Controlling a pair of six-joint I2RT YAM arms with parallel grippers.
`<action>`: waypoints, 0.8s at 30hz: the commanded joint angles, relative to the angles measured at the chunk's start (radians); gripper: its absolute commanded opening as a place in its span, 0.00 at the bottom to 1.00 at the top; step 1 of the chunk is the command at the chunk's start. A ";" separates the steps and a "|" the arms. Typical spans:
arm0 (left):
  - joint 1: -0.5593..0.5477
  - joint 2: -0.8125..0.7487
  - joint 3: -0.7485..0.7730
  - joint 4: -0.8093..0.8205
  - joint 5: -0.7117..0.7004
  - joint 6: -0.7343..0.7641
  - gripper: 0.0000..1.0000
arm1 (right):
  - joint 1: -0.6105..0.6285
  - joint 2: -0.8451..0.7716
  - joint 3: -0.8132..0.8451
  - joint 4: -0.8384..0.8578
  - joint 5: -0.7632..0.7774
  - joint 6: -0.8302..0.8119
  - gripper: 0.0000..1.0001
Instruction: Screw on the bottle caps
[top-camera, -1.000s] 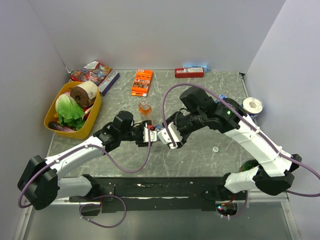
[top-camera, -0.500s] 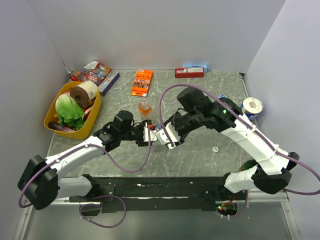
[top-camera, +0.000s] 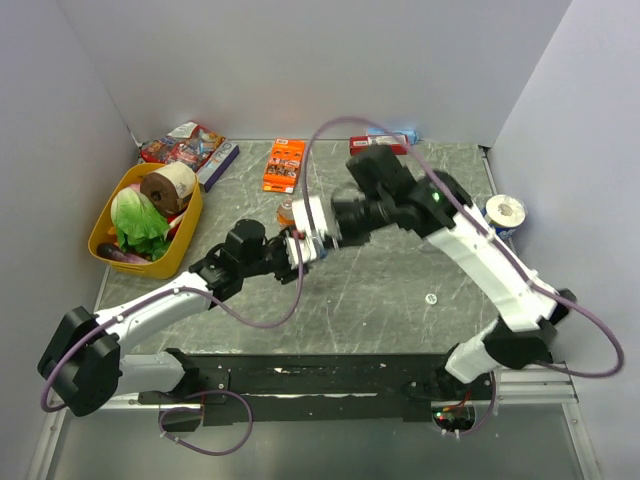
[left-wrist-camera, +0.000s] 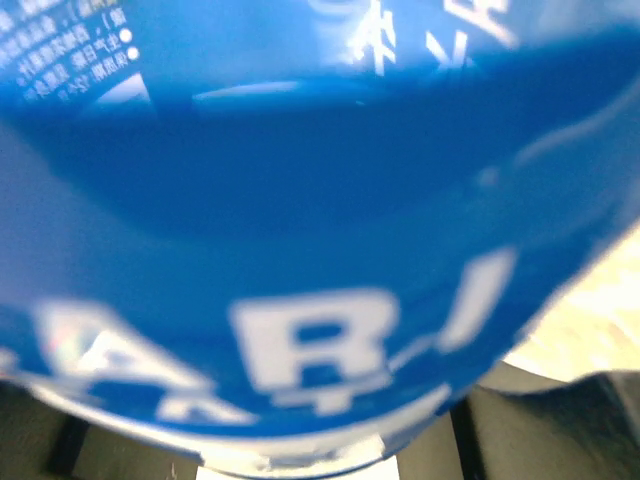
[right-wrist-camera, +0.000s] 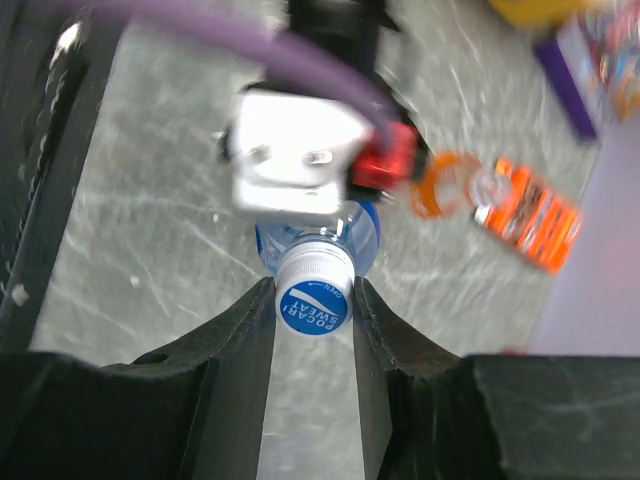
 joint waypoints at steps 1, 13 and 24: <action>-0.011 -0.034 0.016 0.358 -0.282 -0.312 0.01 | -0.060 0.164 0.181 -0.003 -0.061 0.462 0.00; -0.102 0.086 0.139 0.305 -0.796 -0.424 0.01 | -0.143 0.282 0.306 -0.043 -0.148 0.966 0.00; -0.028 -0.028 0.008 0.049 -0.208 -0.289 0.01 | -0.261 0.135 0.402 0.014 -0.232 0.602 0.63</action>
